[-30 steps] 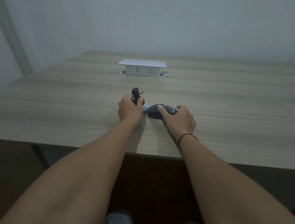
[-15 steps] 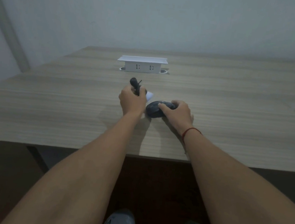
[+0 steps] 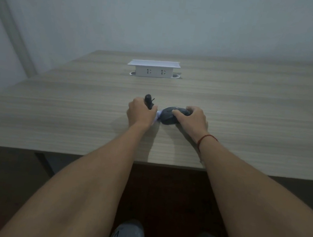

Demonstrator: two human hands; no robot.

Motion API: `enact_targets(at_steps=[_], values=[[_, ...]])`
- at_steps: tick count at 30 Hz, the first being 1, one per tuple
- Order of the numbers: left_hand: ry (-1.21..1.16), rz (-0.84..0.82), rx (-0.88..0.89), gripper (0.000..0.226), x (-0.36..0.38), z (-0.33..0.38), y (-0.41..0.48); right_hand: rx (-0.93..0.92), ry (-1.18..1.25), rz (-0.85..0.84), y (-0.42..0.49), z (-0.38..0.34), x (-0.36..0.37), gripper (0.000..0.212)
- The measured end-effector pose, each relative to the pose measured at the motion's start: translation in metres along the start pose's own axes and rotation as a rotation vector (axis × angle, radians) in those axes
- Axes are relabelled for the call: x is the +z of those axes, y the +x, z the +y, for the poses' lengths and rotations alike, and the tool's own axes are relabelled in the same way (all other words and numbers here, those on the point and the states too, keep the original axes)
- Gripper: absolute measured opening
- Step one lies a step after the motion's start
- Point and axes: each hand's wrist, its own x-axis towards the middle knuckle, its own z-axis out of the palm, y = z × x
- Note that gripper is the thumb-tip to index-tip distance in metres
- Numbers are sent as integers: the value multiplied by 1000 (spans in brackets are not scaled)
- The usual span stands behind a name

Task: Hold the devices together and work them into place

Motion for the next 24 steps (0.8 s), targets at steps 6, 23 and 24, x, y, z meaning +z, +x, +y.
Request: enact_targets(at_steps=[6, 23, 24], values=[[-71, -29, 59, 30, 5, 3, -5, -5, -25, 1, 0, 1, 0, 57], [-25, 9, 64, 28, -3, -4, 7, -25, -256, -58, -1, -1, 13, 131], [-40, 8, 58, 29, -2, -5, 5, -51, -324, -23, -3, 1, 18, 129]])
